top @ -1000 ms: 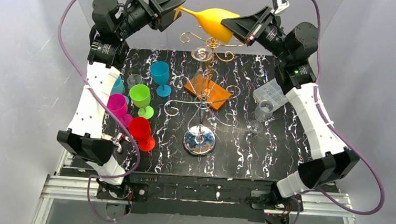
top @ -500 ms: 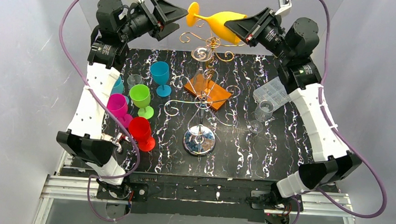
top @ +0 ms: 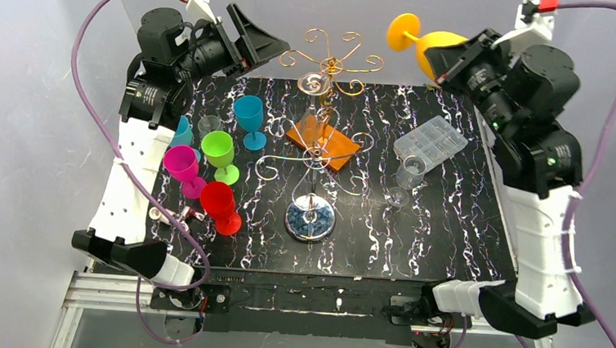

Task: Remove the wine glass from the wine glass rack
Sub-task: Place the wine glass at the center of the board.

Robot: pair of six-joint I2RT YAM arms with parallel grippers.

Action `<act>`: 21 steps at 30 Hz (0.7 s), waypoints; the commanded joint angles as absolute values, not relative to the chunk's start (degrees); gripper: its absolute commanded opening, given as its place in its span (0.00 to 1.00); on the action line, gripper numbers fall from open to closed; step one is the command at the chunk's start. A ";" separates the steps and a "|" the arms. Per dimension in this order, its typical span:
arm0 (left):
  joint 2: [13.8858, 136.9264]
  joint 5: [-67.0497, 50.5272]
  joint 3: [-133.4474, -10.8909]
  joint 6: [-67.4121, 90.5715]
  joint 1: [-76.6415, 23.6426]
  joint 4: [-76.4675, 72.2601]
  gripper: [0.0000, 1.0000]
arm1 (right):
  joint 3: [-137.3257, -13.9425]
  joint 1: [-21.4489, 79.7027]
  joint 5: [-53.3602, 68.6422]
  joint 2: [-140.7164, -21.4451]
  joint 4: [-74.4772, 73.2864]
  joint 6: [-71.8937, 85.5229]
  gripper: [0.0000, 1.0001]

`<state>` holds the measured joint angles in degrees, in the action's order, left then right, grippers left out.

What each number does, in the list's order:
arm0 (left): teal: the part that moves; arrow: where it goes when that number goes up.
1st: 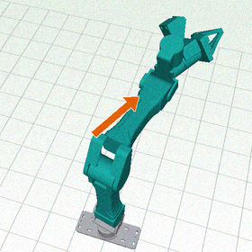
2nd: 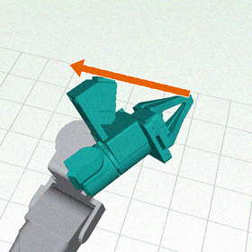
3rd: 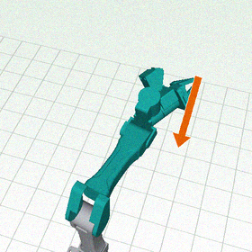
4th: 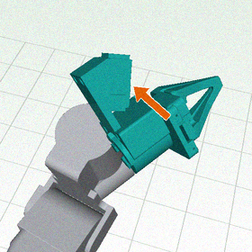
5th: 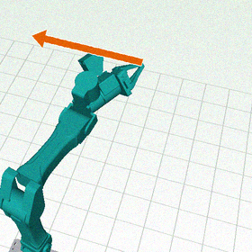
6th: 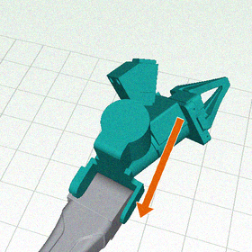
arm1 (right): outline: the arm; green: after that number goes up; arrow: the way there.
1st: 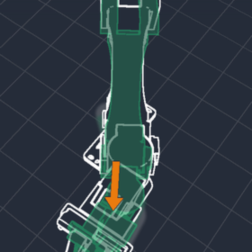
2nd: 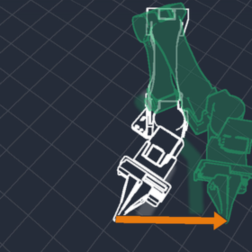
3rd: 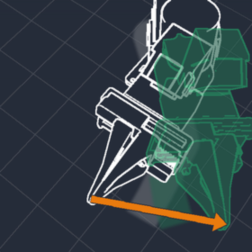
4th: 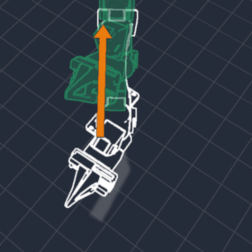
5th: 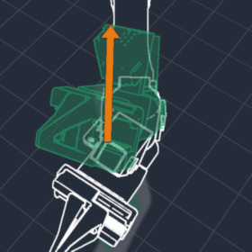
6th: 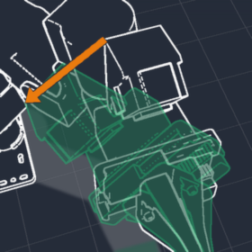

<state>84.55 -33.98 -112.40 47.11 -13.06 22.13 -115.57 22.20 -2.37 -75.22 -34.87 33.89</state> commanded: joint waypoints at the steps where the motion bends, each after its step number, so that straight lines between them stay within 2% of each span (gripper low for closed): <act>1: 80.80 -33.03 -110.47 41.06 -15.50 25.67 0.98 | -119.36 22.05 -16.09 -72.70 -47.65 25.07 0.01; 8: 78.48 -31.41 -108.59 37.09 -17.28 29.04 0.98 | -111.31 22.06 -27.85 -67.86 -58.36 22.62 0.01; 14: 77.90 -31.34 -107.87 34.98 -17.92 31.07 0.98 | -106.01 22.06 -39.09 -68.26 -68.40 24.90 0.01; 21: 77.66 -30.80 -107.63 32.49 -18.06 33.73 0.98 | -95.45 19.84 -38.21 -70.27 -68.34 26.25 0.01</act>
